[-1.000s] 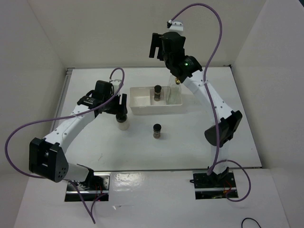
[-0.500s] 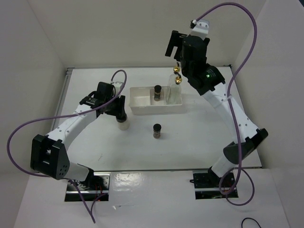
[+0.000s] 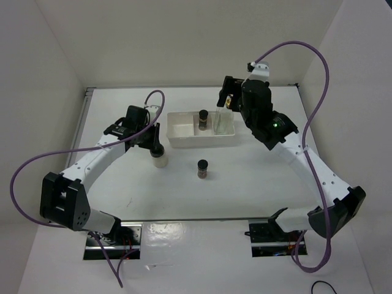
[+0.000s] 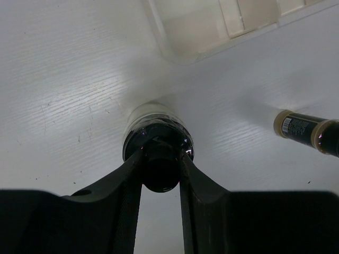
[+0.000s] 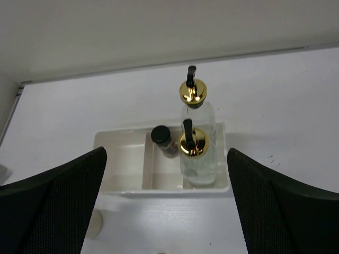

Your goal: Organize the condiment bottles

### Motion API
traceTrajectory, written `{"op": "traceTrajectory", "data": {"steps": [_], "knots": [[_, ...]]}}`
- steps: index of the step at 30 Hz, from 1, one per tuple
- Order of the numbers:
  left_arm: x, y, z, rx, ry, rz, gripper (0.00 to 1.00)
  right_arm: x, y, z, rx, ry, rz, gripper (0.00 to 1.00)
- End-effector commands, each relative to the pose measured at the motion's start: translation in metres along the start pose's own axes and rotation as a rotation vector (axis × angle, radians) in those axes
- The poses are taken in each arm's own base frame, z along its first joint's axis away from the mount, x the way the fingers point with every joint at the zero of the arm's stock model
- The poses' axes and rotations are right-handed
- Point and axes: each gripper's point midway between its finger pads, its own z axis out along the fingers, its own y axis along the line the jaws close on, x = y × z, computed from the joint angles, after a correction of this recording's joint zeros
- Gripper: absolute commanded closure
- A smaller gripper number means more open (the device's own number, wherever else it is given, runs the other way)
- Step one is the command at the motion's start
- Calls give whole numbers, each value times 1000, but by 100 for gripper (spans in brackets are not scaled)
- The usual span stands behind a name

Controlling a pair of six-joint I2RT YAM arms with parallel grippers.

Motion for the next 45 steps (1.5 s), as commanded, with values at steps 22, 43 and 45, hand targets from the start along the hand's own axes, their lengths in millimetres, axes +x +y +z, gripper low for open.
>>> {"op": "traceTrajectory", "data": {"steps": [22, 43, 45], "knots": [[-145, -54, -89, 169, -293, 69, 100, 174, 56, -66, -377, 374, -49, 2], [-204, -54, 18, 165, -283, 84, 100, 233, 71, -54, -434, 492, -248, 2], [-201, -53, 25, 143, -272, 94, 100, 233, 71, -54, -423, 484, -255, 2]]}}
